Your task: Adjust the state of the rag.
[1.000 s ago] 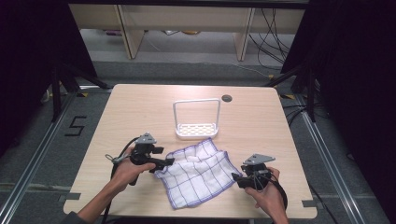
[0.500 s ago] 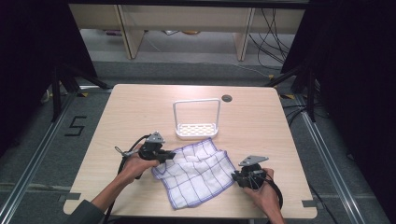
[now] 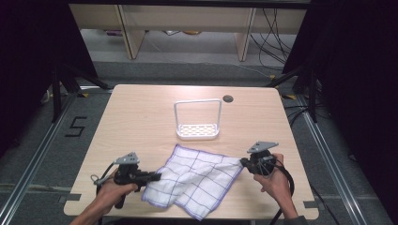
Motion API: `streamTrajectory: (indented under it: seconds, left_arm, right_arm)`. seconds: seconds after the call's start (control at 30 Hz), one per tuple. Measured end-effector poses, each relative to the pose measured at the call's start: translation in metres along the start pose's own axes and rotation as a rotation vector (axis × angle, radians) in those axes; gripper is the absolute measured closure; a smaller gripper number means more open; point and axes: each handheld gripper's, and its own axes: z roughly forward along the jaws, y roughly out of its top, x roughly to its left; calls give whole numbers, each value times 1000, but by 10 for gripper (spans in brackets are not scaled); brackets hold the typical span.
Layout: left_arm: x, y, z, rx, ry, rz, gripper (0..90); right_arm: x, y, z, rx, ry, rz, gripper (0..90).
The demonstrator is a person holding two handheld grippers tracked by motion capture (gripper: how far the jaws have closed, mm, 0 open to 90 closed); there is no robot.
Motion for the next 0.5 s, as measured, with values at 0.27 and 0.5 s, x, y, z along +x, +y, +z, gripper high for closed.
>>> streamTrajectory:
  seconds: [0.27, 0.5]
  left_arm:
    - [-8, -18, 8, 75, 6, -7, 669]
    - [19, 26, 5, 3, 139, 46, 487]
  right_arm:
    - [-14, 13, 43, 86, -63, -55, 838]
    - [-24, 9, 27, 17, -71, 40, 593]
